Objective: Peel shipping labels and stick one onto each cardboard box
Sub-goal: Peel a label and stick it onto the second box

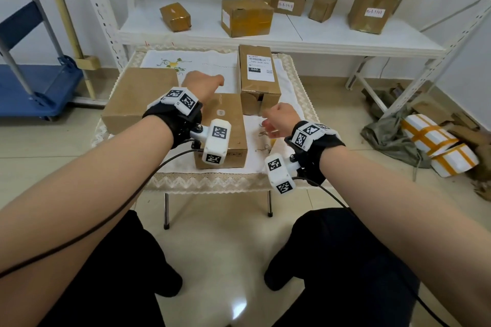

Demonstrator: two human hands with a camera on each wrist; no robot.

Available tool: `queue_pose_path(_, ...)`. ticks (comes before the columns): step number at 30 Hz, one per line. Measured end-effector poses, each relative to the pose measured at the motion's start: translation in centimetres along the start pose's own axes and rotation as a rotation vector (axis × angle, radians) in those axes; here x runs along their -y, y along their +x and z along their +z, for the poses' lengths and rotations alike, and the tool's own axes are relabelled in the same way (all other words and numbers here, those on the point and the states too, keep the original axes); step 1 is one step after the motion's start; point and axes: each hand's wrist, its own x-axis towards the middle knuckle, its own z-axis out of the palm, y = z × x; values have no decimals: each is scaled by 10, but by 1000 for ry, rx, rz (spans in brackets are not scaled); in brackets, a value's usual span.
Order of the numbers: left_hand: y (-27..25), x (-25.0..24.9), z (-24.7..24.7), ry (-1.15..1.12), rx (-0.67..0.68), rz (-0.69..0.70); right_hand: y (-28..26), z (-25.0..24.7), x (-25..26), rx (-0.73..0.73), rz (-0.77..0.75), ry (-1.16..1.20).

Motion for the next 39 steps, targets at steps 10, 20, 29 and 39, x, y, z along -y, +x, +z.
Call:
queue_pose_path(10, -31, -29, 80, -82, 467, -109, 32, -57, -51, -171, 190, -391)
queue_pose_path(20, -34, -18, 111, 302, 643, -198, 19, -65, -57, -146, 167, -196)
queue_pose_path(29, -36, -14, 113, 425, 685, -182, 16, -65, -62, -158, 162, -312)
queue_pose_path(39, -30, -5, 117, 319, 674, -169, 17, -59, -65, -48, 139, -170)
